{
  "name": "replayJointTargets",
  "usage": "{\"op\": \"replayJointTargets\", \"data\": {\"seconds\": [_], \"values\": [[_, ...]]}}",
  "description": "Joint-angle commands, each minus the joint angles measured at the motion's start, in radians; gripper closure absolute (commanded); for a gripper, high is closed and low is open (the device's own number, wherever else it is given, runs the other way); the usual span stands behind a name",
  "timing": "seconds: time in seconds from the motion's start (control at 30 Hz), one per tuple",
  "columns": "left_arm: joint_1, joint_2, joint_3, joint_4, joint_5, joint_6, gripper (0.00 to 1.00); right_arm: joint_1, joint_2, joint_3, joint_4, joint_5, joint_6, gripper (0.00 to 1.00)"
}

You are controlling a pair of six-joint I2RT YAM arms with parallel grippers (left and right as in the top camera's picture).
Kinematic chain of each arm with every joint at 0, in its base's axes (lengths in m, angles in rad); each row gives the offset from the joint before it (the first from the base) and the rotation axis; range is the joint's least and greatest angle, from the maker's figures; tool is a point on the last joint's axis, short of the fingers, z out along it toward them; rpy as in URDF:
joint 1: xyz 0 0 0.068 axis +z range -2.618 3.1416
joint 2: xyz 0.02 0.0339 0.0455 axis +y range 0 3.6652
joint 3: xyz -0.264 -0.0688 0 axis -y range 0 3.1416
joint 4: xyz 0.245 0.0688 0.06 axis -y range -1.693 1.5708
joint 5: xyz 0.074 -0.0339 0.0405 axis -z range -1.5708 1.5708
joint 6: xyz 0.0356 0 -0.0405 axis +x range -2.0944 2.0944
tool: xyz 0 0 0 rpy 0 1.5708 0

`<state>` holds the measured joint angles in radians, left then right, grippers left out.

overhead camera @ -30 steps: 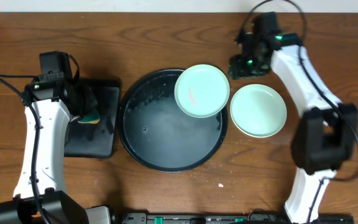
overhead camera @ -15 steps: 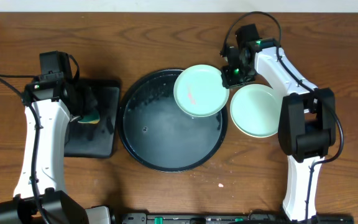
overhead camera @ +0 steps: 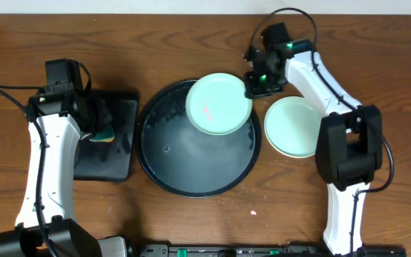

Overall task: Clean dirty plates on tray and stack at the side
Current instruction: 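Move right gripper to the remaining green plate and grasp its rim, then move the left gripper with sponge over the green plate on the tray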

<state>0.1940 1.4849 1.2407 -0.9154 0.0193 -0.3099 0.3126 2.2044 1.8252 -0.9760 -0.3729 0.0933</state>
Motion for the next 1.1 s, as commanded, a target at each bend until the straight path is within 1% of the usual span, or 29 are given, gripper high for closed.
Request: {"op": "replayJointTargets", "data": {"seconds": [0.0,0.17,0.37,0.53,0.73,0.9,1.07], "values": [[0.001,0.006,0.018,0.000,-0.012,-0.002,0.93,0.080,-0.039,0.016,-0.007,-0.023,0.120,0.99],[0.001,0.007,0.018,0.000,-0.012,-0.004,0.93,0.172,-0.038,-0.043,0.015,0.086,0.221,0.99],[0.001,0.007,0.018,0.000,-0.003,-0.023,0.93,0.219,-0.038,-0.201,0.137,0.080,0.337,0.99],[-0.037,0.010,0.018,0.002,-0.002,-0.048,0.93,0.233,-0.038,-0.281,0.204,0.077,0.348,0.99],[-0.163,0.040,0.017,0.040,-0.001,-0.048,0.93,0.237,-0.037,-0.319,0.234,0.077,0.348,0.99],[-0.294,0.122,0.017,0.064,0.001,-0.048,0.92,0.237,-0.037,-0.319,0.240,0.077,0.348,0.99],[-0.396,0.221,0.017,0.092,0.075,-0.047,0.93,0.237,-0.037,-0.319,0.240,0.077,0.347,0.99]]}}
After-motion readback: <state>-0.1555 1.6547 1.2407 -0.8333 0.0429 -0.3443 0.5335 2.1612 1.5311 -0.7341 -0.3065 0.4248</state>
